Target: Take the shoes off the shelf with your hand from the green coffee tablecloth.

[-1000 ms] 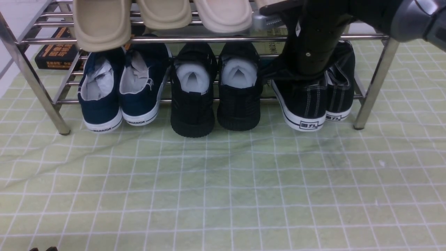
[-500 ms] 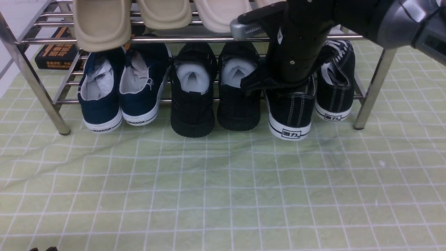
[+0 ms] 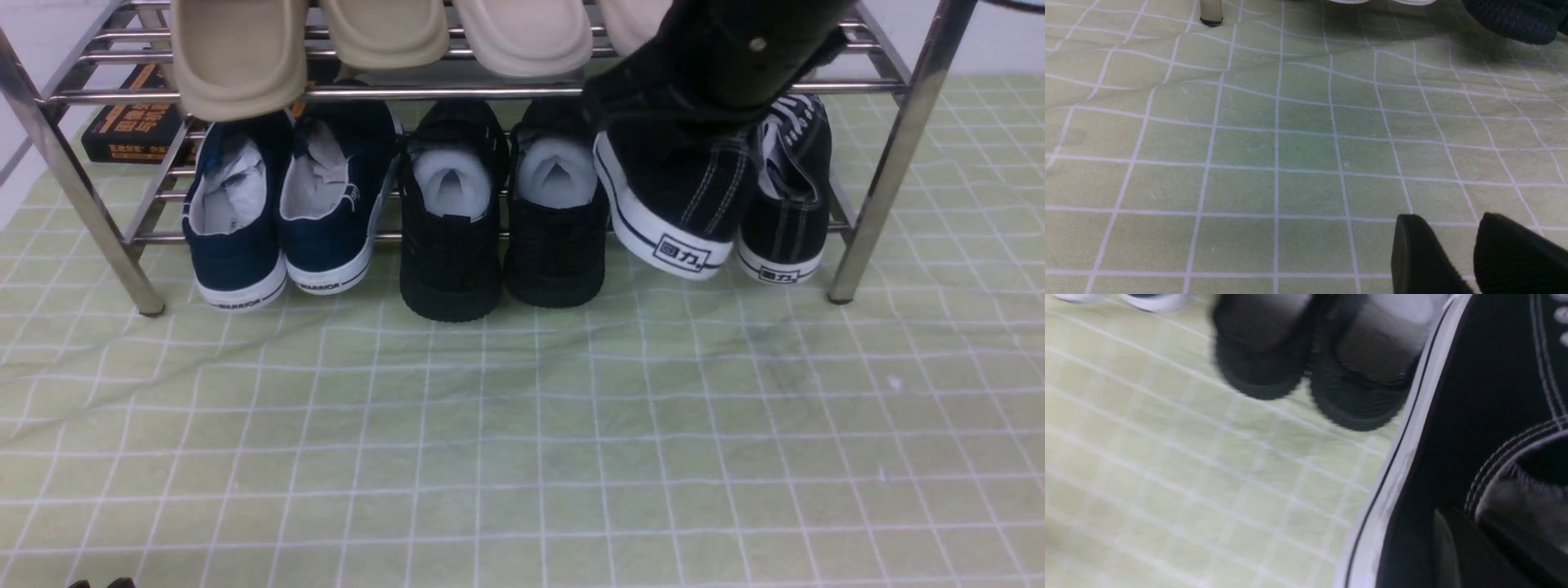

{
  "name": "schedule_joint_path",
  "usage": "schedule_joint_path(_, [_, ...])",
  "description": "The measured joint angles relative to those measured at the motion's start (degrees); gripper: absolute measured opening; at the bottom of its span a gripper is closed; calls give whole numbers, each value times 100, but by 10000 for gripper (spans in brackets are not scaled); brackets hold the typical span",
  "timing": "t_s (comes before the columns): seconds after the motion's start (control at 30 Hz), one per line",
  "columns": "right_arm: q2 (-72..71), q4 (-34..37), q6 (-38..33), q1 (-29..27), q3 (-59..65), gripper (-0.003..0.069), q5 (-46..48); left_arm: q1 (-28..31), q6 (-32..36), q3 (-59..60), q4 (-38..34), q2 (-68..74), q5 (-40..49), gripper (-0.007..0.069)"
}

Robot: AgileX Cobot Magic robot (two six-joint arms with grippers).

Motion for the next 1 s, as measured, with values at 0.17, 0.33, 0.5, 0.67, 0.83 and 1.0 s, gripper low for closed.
schedule_joint_path(0.17, [-767,795,-20,0,777,13,-5,0,0,0,0,0,0,242])
schedule_joint_path(0.33, [-2182,1535,-114,180,2507,15,-13,0,0,0,0,0,0,242])
schedule_joint_path(0.5, [-2854,1718,-114,649,3669,15,-15,0,0,0,0,0,0,242])
schedule_joint_path(0.67, [-2098,1720,-114,1176,3769,15,-316,0,0,0,0,0,0,242])
schedule_joint_path(0.83, [-1268,1491,49,1740,3271,15,-362,0,0,0,0,0,0,242])
schedule_joint_path(1.0, [-650,734,794,2468,2475,16,-120,0,0,0,0,0,0,242])
